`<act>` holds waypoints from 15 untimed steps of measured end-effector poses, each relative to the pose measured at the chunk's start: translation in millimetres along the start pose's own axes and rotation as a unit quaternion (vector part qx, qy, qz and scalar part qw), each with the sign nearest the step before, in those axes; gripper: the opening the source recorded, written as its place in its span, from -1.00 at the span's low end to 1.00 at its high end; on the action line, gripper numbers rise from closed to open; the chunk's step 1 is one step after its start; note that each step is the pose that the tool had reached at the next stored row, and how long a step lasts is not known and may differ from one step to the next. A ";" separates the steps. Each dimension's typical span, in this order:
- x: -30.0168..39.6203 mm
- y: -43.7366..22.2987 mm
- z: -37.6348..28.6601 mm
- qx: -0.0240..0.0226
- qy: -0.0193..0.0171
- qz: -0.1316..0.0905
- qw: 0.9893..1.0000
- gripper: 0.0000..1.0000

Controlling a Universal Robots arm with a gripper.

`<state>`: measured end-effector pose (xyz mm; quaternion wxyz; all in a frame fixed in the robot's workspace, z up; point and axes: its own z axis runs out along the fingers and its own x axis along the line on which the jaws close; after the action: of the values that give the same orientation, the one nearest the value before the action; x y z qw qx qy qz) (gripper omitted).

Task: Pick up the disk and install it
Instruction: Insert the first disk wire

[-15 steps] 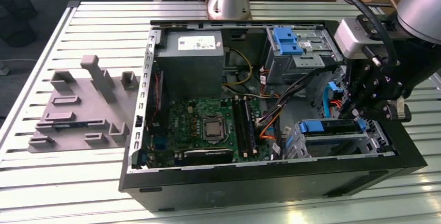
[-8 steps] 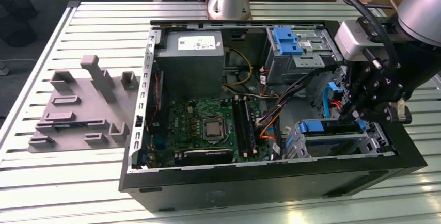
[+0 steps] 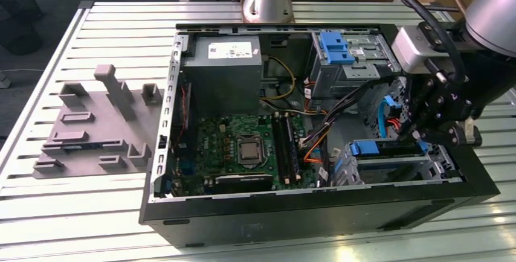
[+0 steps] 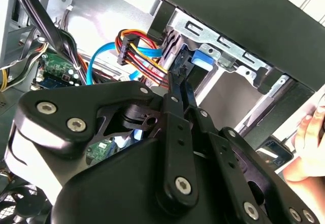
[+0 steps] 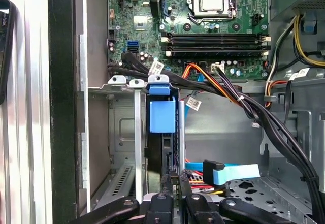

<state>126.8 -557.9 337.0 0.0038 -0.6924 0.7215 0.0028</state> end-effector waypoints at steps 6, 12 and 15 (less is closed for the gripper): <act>0.6 -0.4 1.2 -0.001 0.000 0.002 1.000 -0.68; 0.7 -0.3 3.2 -0.002 0.000 0.002 1.000 -0.68; 0.8 -0.4 3.6 -0.002 0.000 0.002 1.000 -0.68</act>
<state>127.2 -558.7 333.4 0.0021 -0.6906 0.7232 0.0043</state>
